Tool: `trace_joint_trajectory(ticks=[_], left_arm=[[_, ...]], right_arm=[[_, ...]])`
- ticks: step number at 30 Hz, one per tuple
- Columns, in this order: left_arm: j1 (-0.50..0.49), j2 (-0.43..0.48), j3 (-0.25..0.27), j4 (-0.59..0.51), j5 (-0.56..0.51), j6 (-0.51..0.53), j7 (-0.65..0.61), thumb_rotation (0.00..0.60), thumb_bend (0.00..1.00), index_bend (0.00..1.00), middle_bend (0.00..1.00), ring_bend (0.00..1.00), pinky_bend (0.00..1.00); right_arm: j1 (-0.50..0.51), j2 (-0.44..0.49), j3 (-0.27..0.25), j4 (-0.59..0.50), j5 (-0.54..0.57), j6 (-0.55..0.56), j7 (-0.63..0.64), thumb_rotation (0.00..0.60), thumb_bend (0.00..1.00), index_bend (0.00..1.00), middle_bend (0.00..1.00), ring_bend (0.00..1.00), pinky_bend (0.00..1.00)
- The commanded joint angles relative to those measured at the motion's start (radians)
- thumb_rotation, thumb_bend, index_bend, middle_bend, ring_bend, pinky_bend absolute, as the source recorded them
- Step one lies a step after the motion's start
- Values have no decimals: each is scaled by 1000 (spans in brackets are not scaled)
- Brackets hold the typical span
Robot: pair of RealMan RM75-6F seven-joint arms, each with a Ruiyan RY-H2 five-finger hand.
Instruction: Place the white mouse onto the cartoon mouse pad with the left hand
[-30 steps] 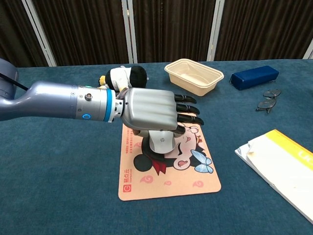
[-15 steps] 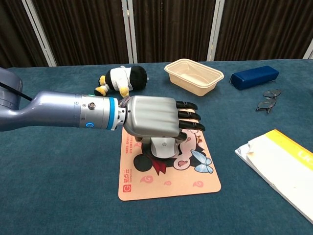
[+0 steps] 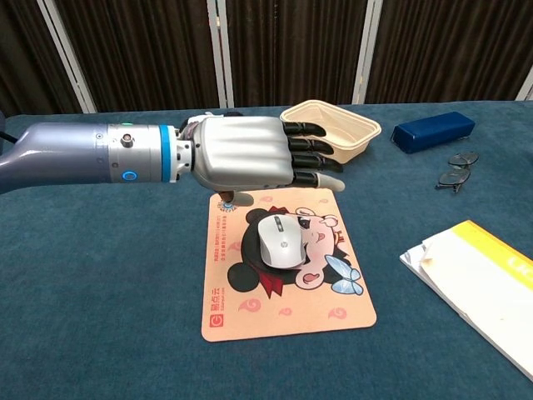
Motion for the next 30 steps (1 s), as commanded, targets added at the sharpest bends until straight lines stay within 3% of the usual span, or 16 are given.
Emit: trace_joint_trajectory(ticks=[1, 4, 13, 17, 21, 25, 30], left_arm=[[22, 42, -14, -47, -17, 23, 27, 600, 353, 0, 0, 0, 0], [103, 137, -47, -156, -82, 92, 77, 600, 353, 0, 0, 0, 0], [282, 352, -77, -436, -210, 220, 250, 600, 338, 0, 0, 0, 0], [404, 474, -96, -646, -359, 259, 356, 600, 322, 0, 0, 0, 0], [507, 562, -109, -812, -521, 281, 326, 600, 288, 0, 0, 0, 0], [604, 627, -104, -881, -565, 363, 274, 600, 276, 0, 0, 0, 0], [708, 648, -93, -865, -558, 444, 207, 600, 271, 0, 0, 0, 0]], right_arm=[[0, 0, 0, 0, 0, 0, 0, 600, 110, 0, 0, 0, 0], [0, -1, 0, 2, 0, 1, -2, 600, 110, 0, 0, 0, 0], [-4, -8, 1, 3, -3, 13, -20, 600, 110, 0, 0, 0, 0], [-7, -13, 1, 4, -2, 21, -27, 600, 111, 0, 0, 0, 0], [-11, -14, 0, 5, -4, 26, -25, 600, 110, 0, 0, 0, 0], [-13, -16, -1, 8, -10, 31, -25, 600, 111, 0, 0, 0, 0], [-13, -18, 0, 9, -10, 33, -30, 600, 110, 0, 0, 0, 0]])
